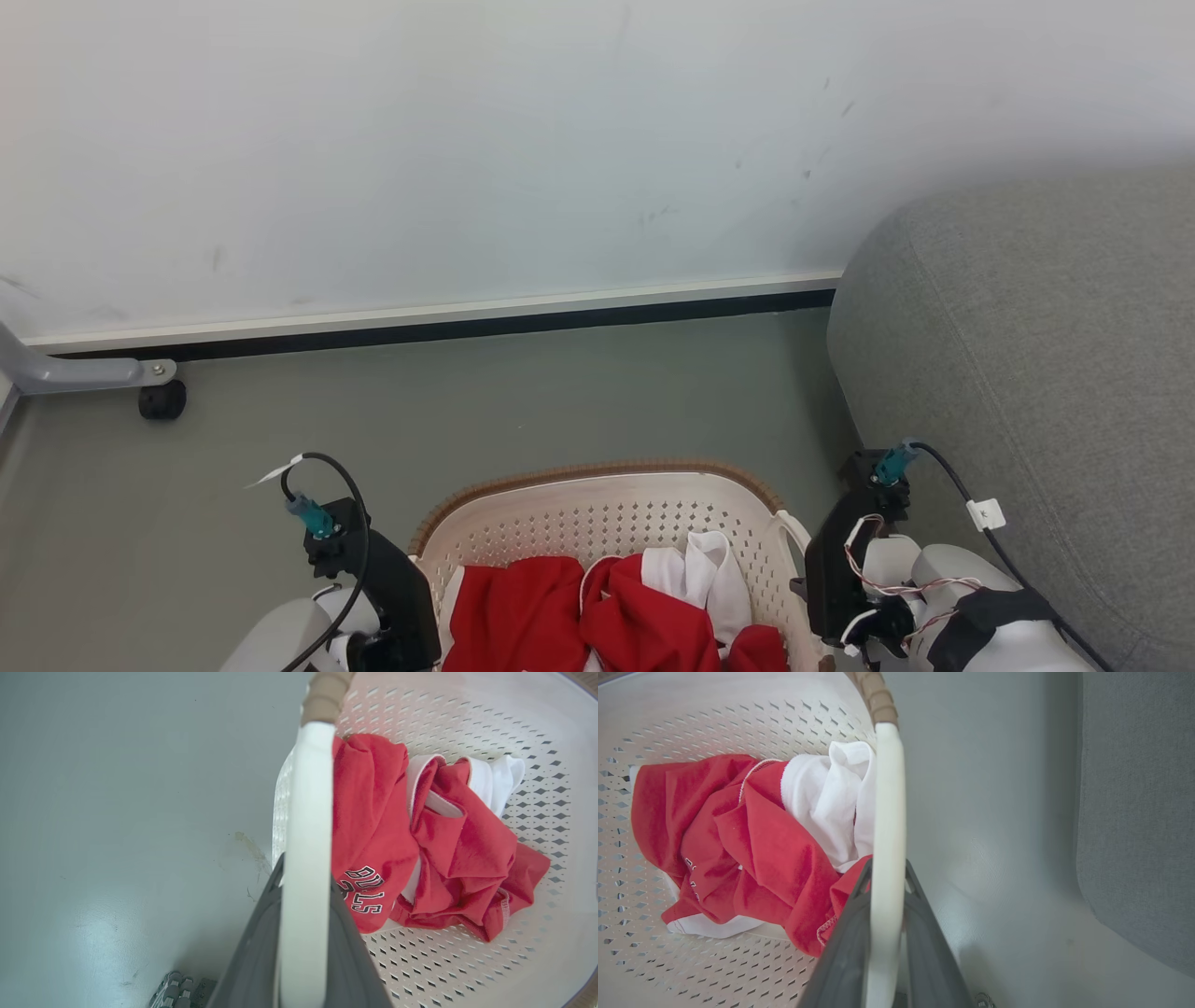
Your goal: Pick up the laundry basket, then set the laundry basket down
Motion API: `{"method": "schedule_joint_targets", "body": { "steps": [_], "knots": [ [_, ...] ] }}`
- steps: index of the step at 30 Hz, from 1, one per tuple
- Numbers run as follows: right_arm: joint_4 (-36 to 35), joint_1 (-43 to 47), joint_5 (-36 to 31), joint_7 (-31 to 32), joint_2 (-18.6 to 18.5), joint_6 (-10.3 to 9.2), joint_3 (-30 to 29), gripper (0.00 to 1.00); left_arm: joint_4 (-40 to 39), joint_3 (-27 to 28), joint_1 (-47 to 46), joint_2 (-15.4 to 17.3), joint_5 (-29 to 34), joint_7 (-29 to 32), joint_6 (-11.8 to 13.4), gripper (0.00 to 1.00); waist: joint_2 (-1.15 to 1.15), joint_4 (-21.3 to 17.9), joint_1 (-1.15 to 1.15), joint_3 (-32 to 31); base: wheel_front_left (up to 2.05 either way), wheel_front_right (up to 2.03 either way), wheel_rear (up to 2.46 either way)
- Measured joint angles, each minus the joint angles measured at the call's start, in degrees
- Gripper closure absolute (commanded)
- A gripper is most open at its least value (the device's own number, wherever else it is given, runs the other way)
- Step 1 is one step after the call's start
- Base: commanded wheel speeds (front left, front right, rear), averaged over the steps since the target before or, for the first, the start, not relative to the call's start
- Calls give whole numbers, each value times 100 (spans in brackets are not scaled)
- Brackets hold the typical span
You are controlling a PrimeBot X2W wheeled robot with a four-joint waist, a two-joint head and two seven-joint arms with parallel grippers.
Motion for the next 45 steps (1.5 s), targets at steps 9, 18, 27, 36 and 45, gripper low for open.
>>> {"method": "schedule_joint_targets", "body": {
  "steps": [9, 18, 27, 36, 45],
  "knots": [
    [-27, -4, 45, -7, -10, 0, 44, 100, 0, -5, 0, 3, 0, -60, 0, 100, 0, -5, 0, 33, 0, 0, 0],
    [-115, -15, 54, -213, -12, -1, 75, 100, -31, -32, -20, 25, 3, -297, 0, 100, 0, -41, 0, 290, 0, 0, 0],
    [-261, -203, 53, -566, -99, -1, 83, 100, -175, -60, -193, 30, 53, -654, 1, 100, 0, -64, 0, 781, 0, 0, 0],
    [-370, -419, 34, -979, -171, -1, 102, 100, -322, -143, -427, 30, 142, -1069, 51, 100, 0, -59, 1, 1492, 0, 0, 0],
    [-483, -761, -26, -1435, -245, -2, 130, 100, -475, -204, -801, 48, 333, -1459, 146, 100, 0, -44, 2, 2248, 0, 0, 0]
  ]
}}
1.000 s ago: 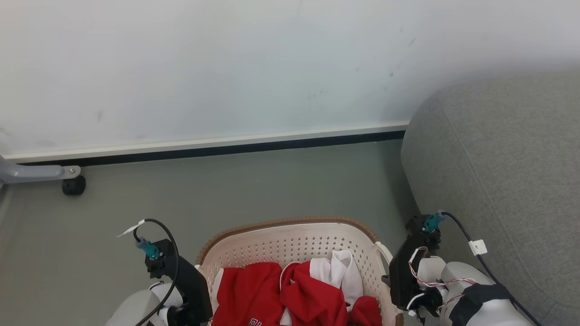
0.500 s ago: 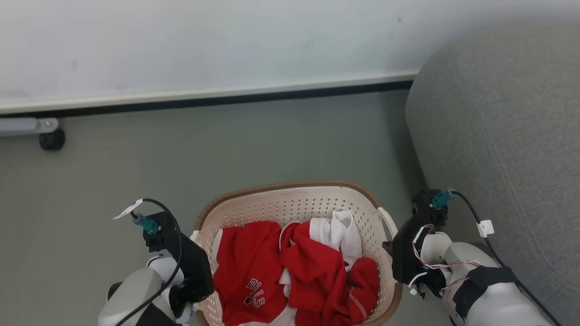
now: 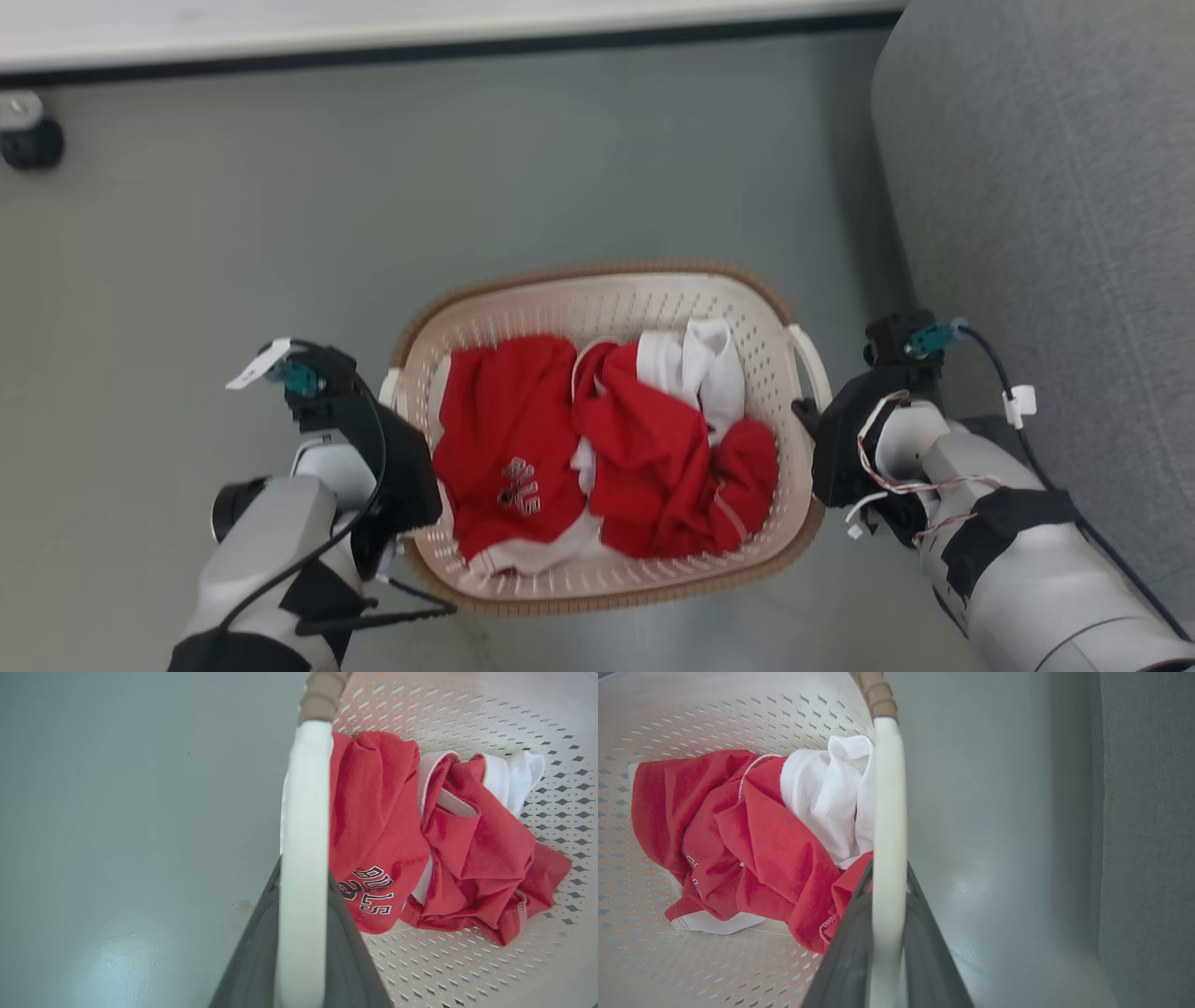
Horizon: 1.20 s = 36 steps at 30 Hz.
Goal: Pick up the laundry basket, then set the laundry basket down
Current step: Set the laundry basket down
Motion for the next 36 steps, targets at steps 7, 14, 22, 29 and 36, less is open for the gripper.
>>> {"method": "schedule_joint_targets", "body": {
  "steps": [7, 14, 22, 29, 36],
  "knots": [
    [-62, -264, -76, -333, -56, 0, 0, 100, -94, -56, -345, 15, 90, -249, 55, 100, 0, 19, 0, 598, 0, 0, 0],
    [-99, -574, -166, -636, -91, -1, 1, 100, -183, -94, -698, 59, 151, -476, 81, 100, 0, 52, 0, 1199, 0, 0, 0],
    [-51, -755, -240, -905, -96, -7, 30, 100, -178, -122, -839, 64, 183, -744, 105, 100, 0, 99, 0, 1777, 0, 0, 0],
    [48, -803, -286, -1098, -82, -7, 68, 100, -111, -146, -871, 48, 219, -938, 105, 100, 0, 145, -1, 2008, 0, 0, 0],
    [108, -999, -294, -1256, -77, -9, 80, 100, -96, -162, -1090, 54, 325, -1098, 105, 100, 0, 152, -2, 2198, 0, 0, 0]
  ]
}}
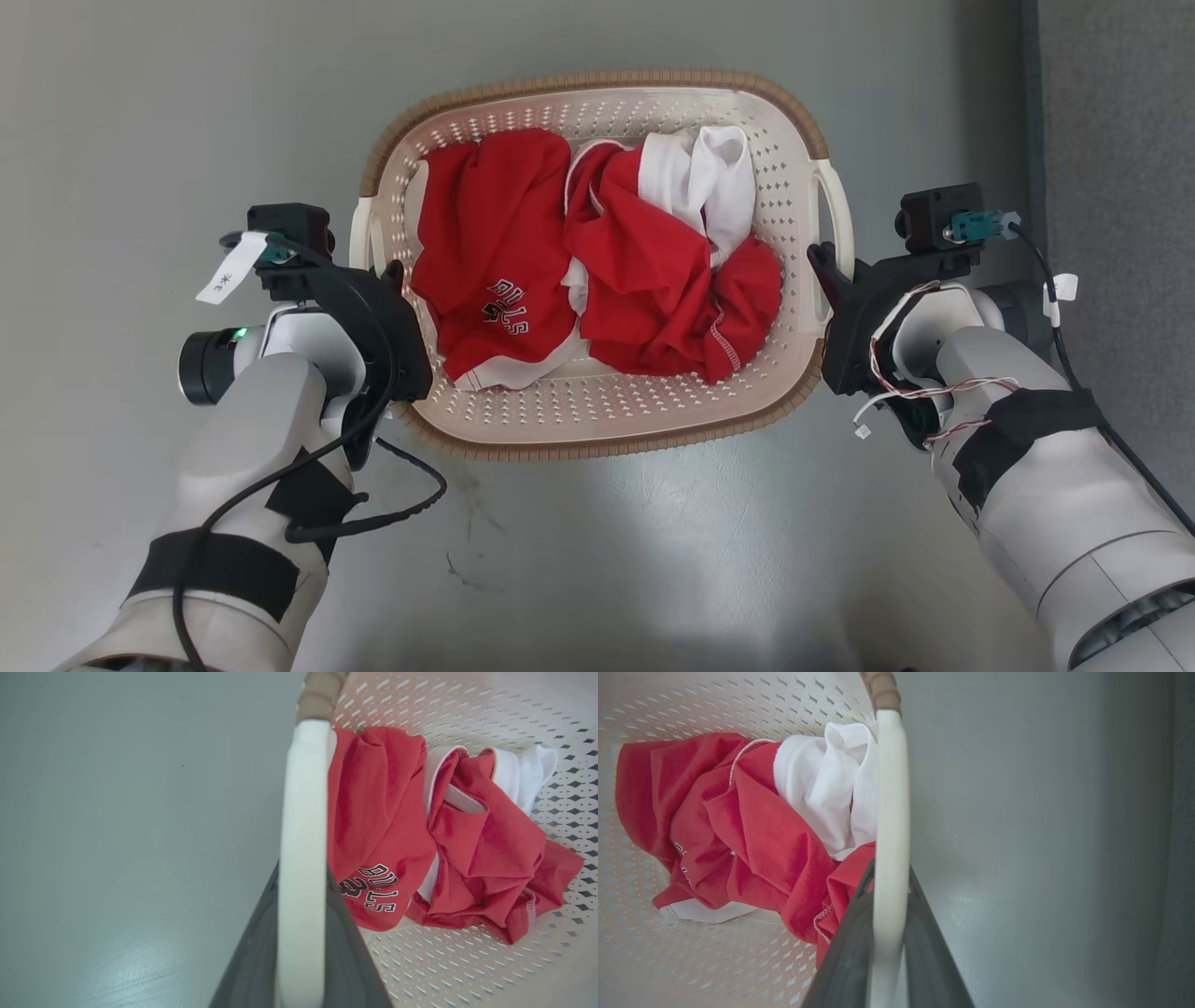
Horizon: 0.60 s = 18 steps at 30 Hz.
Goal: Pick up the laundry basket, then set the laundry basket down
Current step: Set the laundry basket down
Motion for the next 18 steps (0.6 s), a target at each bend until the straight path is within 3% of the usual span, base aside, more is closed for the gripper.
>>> {"method": "schedule_joint_targets", "body": {
  "steps": [18],
  "knots": [
    [247, -132, -1, -280, 29, -7, -22, 100, 121, -66, -131, -33, 41, -296, -55, 100, -1, -15, 0, 420, 0, 0, 0]
  ]
}}
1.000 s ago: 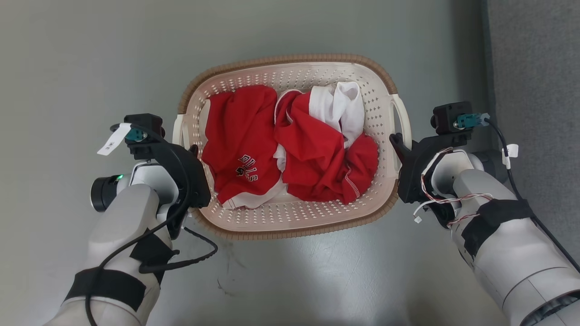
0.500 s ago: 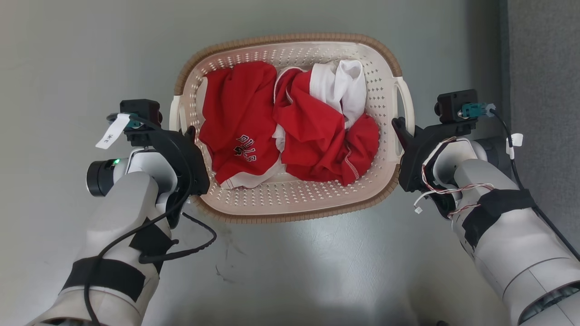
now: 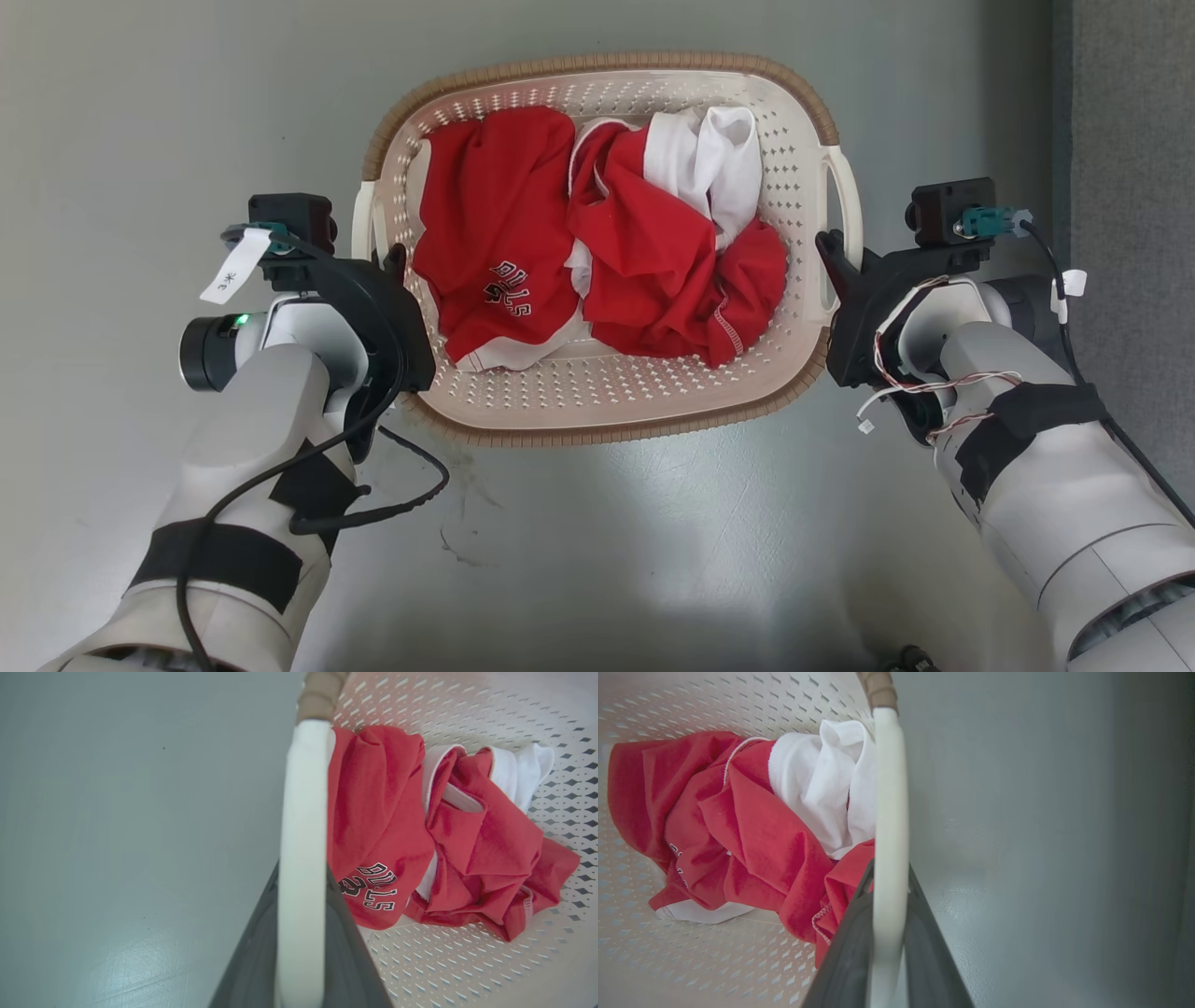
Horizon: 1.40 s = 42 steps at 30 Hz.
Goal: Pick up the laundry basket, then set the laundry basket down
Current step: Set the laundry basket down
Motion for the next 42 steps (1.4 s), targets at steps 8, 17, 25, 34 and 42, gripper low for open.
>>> {"method": "schedule_joint_targets", "body": {
  "steps": [8, 17, 25, 34, 42],
  "knots": [
    [69, 0, 0, -23, 9, 0, 11, 100, 66, -33, -2, -26, -2, -24, -5, 100, 0, -1, 0, 23, 0, 0, 0],
    [104, 0, 1, -47, 21, 0, 25, 100, 122, -58, -11, -30, -11, -47, -53, 100, 0, 4, 0, 16, 0, 0, 0],
    [123, -1, 1, -137, -14, 0, 68, 0, 159, -69, -15, -1, -45, -13, -101, 0, 0, 15, 0, 22, 0, 0, 0],
    [134, -20, -14, -225, -51, 0, 101, 0, 179, -76, -40, 20, -60, -14, -104, 0, 0, 35, 0, 9, 0, 0, 0],
    [167, -19, -15, -363, -54, 0, 138, 0, 214, -107, -74, 16, -68, -25, -148, 0, 0, 59, 0, -146, 0, 0, 0]
  ]
}}
